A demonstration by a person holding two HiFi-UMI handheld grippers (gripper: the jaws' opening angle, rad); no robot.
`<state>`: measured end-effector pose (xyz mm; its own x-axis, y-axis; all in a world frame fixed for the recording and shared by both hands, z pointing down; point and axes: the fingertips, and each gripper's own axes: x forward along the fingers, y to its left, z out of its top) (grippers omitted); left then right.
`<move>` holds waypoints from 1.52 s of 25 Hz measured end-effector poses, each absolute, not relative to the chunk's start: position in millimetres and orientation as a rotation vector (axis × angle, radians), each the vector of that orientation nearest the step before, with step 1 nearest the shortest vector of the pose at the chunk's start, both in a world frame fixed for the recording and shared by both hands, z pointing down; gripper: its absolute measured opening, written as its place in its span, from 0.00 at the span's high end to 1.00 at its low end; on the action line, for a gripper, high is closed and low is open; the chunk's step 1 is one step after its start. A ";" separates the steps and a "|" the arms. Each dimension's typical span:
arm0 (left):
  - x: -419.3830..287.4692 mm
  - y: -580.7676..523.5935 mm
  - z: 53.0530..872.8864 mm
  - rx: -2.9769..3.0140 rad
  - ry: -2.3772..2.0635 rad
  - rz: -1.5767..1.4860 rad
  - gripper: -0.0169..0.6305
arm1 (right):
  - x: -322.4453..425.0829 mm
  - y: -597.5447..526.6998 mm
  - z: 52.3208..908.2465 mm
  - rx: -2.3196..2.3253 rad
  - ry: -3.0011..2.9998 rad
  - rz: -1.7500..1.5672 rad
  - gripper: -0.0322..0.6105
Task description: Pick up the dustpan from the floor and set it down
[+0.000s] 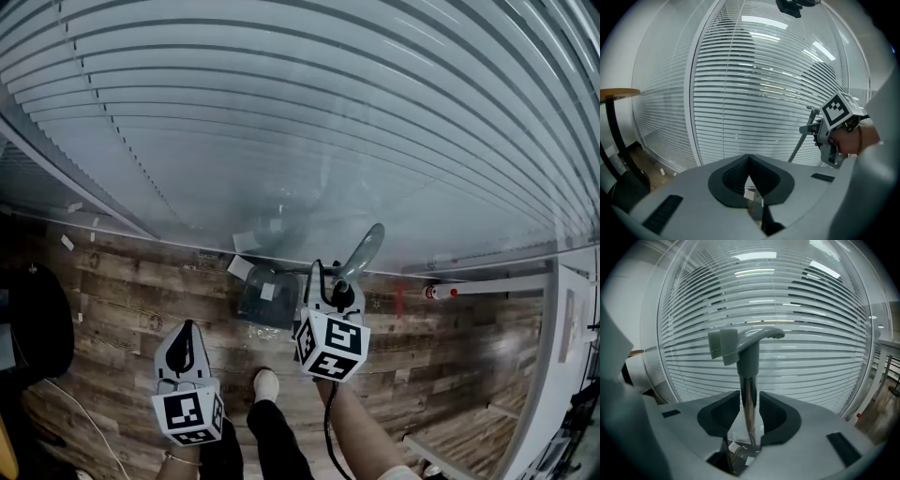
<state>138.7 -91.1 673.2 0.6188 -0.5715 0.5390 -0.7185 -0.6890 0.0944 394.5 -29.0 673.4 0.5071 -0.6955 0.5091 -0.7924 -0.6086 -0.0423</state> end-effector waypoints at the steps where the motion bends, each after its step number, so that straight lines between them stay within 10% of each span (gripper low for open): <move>1: 139.2 -91.7 673.5 2.543 -1.046 0.693 0.95 | 395.4 -29.4 673.8 2.552 -1.274 0.725 0.73; 38: 133.1 -87.7 561.9 2.622 -1.094 0.565 0.95 | 338.1 4.5 545.3 2.521 -1.403 0.606 0.79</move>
<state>133.1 -87.7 561.9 0.6440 -0.6263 0.4393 -0.7209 -0.6890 0.0745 338.1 4.5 545.3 0.4676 -0.7669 0.4395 -0.8458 -0.5327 -0.0296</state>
